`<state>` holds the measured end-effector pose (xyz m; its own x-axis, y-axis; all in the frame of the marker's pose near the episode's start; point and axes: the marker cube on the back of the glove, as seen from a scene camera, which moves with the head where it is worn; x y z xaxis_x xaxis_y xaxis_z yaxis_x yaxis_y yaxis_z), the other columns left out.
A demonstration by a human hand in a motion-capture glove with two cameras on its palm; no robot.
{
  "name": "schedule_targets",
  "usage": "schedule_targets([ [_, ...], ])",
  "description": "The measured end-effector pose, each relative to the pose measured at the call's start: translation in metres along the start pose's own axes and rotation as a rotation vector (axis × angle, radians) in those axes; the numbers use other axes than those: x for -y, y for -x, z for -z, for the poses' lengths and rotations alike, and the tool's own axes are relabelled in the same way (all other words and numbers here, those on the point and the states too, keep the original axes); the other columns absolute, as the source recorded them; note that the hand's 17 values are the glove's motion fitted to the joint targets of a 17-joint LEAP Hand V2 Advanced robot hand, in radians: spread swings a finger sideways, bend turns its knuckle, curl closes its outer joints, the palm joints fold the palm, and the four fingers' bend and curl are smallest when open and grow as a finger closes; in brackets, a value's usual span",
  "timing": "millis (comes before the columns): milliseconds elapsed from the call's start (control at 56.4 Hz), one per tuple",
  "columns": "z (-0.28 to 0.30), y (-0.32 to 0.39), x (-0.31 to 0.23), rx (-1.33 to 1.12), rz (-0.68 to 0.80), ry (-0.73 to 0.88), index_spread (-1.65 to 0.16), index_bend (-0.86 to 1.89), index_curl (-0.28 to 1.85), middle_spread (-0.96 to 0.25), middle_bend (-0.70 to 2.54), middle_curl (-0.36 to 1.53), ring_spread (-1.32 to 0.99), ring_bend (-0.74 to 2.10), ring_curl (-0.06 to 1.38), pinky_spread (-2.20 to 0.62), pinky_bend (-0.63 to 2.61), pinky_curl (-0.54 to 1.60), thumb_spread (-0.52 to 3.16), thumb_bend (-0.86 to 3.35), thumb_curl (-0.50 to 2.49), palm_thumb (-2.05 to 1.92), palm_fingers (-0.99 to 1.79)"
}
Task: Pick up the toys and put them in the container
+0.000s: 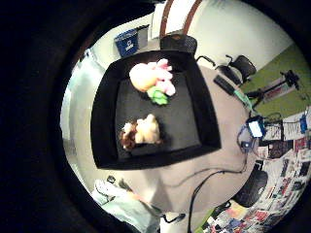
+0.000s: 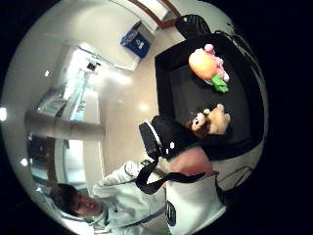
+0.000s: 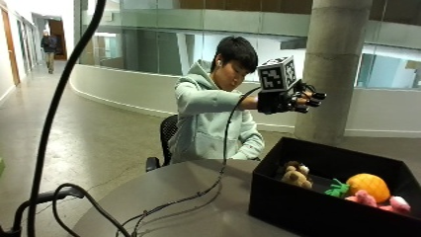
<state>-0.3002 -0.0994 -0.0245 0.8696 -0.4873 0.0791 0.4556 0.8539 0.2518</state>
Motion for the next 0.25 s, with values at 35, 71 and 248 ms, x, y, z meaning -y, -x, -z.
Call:
schedule_targets([
  [35, -0.001, 0.001, -0.01, -0.013, -0.013, 0.009, -0.3, 0.12, 0.47, -0.03, 0.08, 0.33, -0.09, 0.15, 0.29, -0.02, 0.55, 0.38, 1.19, -0.02, 0.5, 0.01, -0.31],
  [71, 0.002, -0.008, -0.017, -0.017, -0.024, 0.003, -0.3, 0.13, 0.46, -0.03, 0.08, 0.32, -0.09, 0.16, 0.28, -0.02, 0.54, 0.38, 1.2, -0.02, 0.49, 0.0, -0.3],
  [248, 0.008, -0.054, -0.055, -0.015, -0.066, -0.005, -0.29, 0.17, 0.43, -0.03, 0.09, 0.25, -0.09, 0.16, 0.27, -0.01, 0.5, 0.37, 1.27, -0.01, 0.43, 0.03, -0.22],
])
